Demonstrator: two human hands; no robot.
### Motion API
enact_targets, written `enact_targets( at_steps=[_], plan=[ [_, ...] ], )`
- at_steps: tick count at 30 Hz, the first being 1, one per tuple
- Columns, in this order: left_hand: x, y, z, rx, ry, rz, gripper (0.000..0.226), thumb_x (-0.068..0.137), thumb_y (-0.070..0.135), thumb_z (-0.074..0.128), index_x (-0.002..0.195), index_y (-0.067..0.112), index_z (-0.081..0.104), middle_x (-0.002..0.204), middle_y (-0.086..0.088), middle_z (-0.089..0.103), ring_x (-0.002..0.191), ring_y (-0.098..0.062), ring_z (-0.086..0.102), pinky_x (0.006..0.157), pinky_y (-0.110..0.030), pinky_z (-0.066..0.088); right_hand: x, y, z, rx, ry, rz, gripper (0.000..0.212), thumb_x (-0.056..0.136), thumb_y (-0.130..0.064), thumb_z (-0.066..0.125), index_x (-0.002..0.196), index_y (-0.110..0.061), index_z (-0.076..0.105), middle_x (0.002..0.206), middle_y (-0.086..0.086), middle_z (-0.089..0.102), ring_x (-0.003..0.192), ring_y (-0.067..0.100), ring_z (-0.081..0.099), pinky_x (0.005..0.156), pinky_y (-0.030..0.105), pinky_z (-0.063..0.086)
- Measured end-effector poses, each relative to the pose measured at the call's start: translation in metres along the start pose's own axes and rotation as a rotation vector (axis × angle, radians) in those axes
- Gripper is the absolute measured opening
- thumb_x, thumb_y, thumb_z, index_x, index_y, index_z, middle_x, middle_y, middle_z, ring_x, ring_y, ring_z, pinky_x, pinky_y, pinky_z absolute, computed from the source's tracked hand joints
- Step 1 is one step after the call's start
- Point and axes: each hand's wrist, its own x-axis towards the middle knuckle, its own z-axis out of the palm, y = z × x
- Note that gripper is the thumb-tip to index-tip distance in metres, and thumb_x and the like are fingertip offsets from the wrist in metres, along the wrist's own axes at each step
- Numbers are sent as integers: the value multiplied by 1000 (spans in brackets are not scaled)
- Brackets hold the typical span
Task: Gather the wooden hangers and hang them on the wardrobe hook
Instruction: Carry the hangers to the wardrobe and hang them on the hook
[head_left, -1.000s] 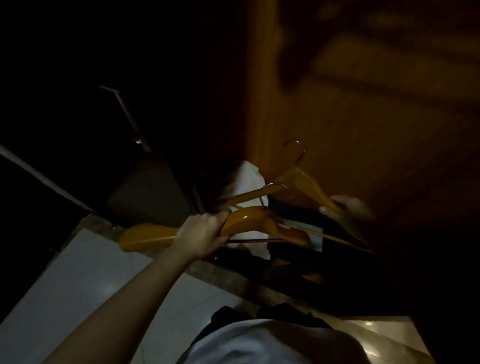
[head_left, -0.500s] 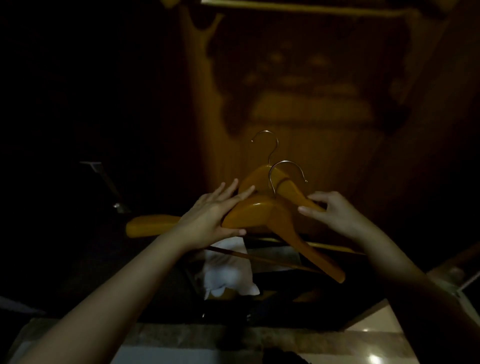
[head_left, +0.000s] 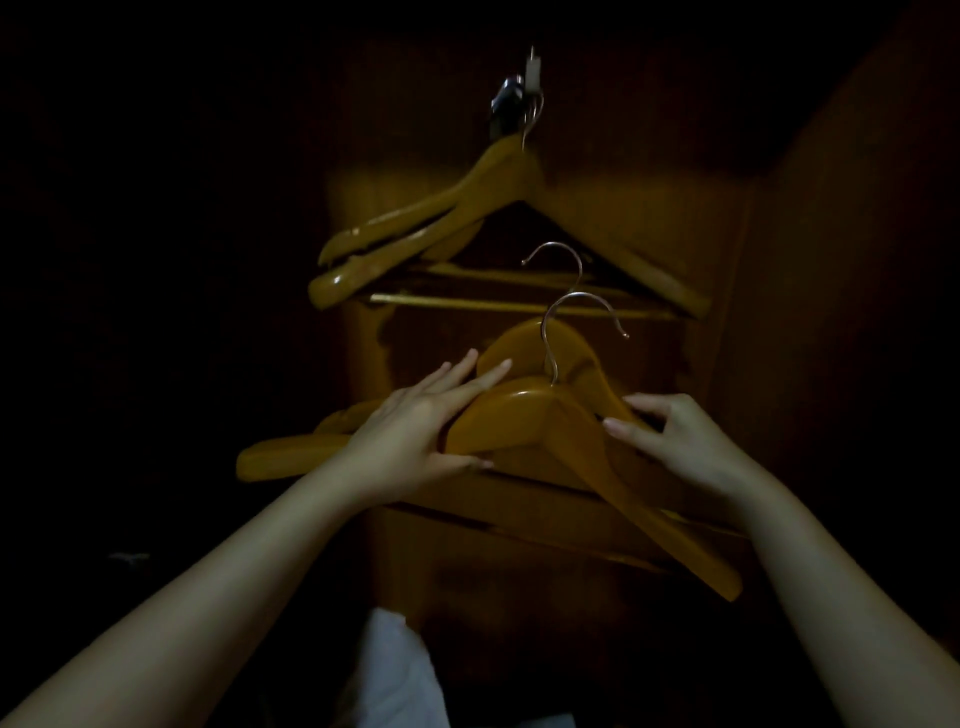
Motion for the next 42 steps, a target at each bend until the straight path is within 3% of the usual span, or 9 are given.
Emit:
enact_targets(
  at_steps=[6, 9, 14, 22, 27, 30, 34, 38, 42],
  plan=[
    [52, 25, -56, 6, 114, 1, 87, 78, 42, 66, 140, 55, 6, 158, 12, 4, 143, -12, 17, 118, -42, 19, 47, -33, -55, -73, 66, -185, 17, 86, -24, 57, 94, -39, 57, 98, -17, 61, 83, -11, 63, 73, 11, 52],
    [77, 29, -73, 3, 195, -42, 84, 78, 44, 66, 140, 53, 10, 155, 7, 20, 130, -18, 42, 107, -47, 39, 70, -43, -73, -169, 107, -263, 37, 86, -29, 55, 118, -42, 43, 117, -13, 49, 94, -3, 54, 81, 18, 47],
    [117, 32, -94, 96, 371, -131, 75, 80, 42, 65, 141, 45, 22, 139, 3, 47, 123, -22, 47, 97, -49, 45, 103, -58, -93, -287, 98, -388, 51, 93, -20, 50, 127, -48, 26, 131, -21, 28, 121, 6, 36, 101, 34, 37],
    [159, 33, -111, 243, 437, -240, 64, 87, 36, 58, 142, 40, 26, 137, -1, 50, 124, -25, 46, 92, -42, 40, 160, -62, -114, -290, 65, -420, 55, 95, -19, 47, 135, -43, 18, 147, -11, 28, 139, 14, 26, 114, 38, 26],
    [173, 23, -114, 235, 440, -276, 63, 86, 36, 59, 141, 39, 28, 133, 0, 52, 120, -23, 48, 88, -40, 40, 191, -65, -118, -310, 36, -394, 55, 96, -17, 46, 144, -31, 23, 148, -2, 35, 138, 17, 31, 106, 25, 26],
    [171, 20, -114, 245, 442, -290, 62, 86, 37, 59, 141, 39, 30, 130, 0, 53, 116, -22, 51, 85, -39, 43, 202, -62, -113, -345, 10, -373, 56, 96, -20, 46, 142, -39, 22, 148, -1, 37, 136, 22, 36, 111, 36, 32],
    [160, 16, -108, 265, 447, -338, 61, 87, 35, 59, 141, 38, 30, 128, 0, 54, 113, -21, 53, 86, -38, 46, 207, -55, -102, -491, 24, -339, 57, 96, -31, 44, 137, -52, 12, 151, 3, 34, 141, 27, 26, 114, 51, 24],
    [154, 14, -97, 297, 441, -383, 63, 87, 36, 58, 142, 39, 26, 139, 1, 47, 121, -23, 49, 94, -43, 44, 200, -54, -94, -616, 119, -353, 59, 95, -38, 44, 144, -46, 12, 123, 1, 46, 120, 26, 46, 103, 47, 37],
    [153, 14, -86, 333, 423, -396, 64, 89, 39, 55, 143, 40, 20, 154, 5, 26, 136, -22, 35, 105, -44, 35, 196, -52, -90, -692, 152, -338, 60, 95, -42, 39, 145, -46, 6, 128, 2, 45, 119, 27, 48, 101, 49, 40]
  ],
)
